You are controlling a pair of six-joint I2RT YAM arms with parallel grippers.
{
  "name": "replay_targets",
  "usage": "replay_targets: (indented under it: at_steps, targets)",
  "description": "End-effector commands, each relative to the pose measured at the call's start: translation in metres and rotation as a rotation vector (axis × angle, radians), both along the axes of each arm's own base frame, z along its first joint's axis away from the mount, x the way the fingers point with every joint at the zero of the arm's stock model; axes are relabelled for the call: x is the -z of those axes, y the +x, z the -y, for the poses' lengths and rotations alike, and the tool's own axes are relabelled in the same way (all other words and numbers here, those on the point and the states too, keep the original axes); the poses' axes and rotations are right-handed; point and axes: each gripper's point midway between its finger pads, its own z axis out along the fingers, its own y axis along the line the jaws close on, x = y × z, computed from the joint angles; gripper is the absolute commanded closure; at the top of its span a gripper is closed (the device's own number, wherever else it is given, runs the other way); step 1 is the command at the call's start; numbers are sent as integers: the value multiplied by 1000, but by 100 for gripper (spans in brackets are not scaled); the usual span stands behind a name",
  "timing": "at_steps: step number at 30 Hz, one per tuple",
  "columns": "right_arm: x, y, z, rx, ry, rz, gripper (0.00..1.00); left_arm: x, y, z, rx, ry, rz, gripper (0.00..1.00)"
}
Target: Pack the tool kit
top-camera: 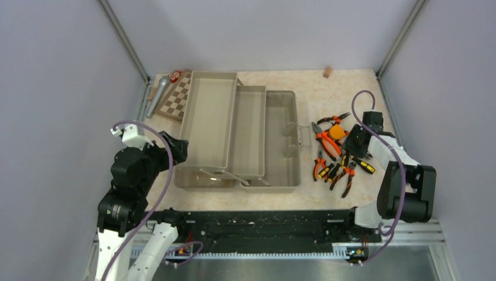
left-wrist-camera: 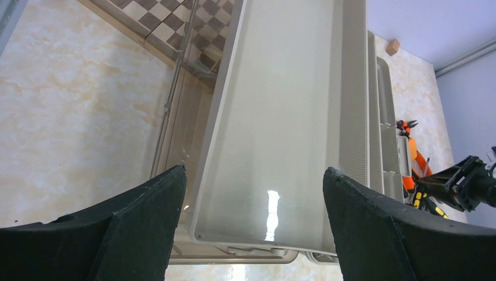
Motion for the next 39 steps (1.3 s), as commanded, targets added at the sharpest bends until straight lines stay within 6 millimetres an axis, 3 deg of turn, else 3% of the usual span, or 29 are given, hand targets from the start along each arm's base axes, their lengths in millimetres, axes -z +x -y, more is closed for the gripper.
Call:
replay_targets:
  at_steps: [1, 7, 11, 18, 23, 26, 31, 39]
  targets:
    - [8, 21, 10, -4, -17, 59, 56, -6, 4, 2, 11, -1, 32, 9]
    - [30, 23, 12, -13, -20, 29, 62, -2, 3, 1, 9, 2, 19, 9]
    - [20, 21, 11, -23, -20, 56, 76, -2, 2, 1, 9, 4, 19, 9]
    - [-37, 19, 11, -35, -58, 181, 95, -2, 6, 5, 28, -4, 21, 9]
    - [-93, 21, -3, -58, -53, 292, 100, -8, 12, 12, 62, -6, 35, 9]
    - [-129, 23, -31, -106, -7, 366, 100, -14, 18, 18, 88, -11, 49, 9]
    - [-189, 21, -100, -187, 146, 512, 100, -36, 27, 51, 247, -91, 90, 9]
    - [-263, 0, -205, -313, 436, 643, 100, -78, 42, 129, 517, -203, 117, 9]
